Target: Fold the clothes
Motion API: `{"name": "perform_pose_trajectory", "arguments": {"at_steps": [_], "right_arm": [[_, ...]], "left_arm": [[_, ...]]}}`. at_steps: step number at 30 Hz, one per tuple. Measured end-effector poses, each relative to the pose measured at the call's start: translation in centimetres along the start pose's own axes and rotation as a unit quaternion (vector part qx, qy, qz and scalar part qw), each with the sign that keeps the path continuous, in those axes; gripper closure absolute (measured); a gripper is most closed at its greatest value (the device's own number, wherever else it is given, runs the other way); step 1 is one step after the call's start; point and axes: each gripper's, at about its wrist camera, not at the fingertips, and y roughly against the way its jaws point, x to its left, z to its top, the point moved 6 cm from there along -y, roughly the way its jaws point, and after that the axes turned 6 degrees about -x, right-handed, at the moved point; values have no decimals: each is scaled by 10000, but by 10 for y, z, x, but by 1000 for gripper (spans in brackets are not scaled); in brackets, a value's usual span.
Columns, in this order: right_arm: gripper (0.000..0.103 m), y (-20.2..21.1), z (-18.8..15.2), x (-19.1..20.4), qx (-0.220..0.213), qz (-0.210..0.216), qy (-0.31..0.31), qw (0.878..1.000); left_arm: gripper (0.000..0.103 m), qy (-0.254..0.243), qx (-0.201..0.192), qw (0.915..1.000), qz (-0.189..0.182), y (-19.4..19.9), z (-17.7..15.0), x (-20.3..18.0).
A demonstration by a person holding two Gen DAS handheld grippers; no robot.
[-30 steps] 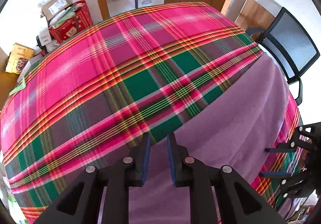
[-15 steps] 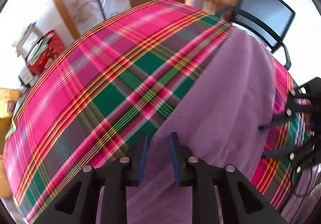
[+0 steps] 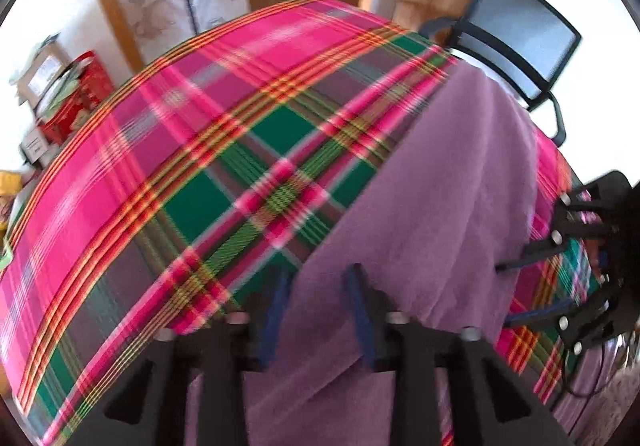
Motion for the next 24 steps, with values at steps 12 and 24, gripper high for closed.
{"name": "perform_pose_trajectory", "arguments": {"at_steps": [12,24], "right_arm": [[101,4,-3,11,89,19,42,9999],[103,18,-14,25,135,190,-46,9997]], "left_arm": [[100,363,-168,9991,128,-1,6,15],[99,770,-227,9967,116,-5,11,25]]}}
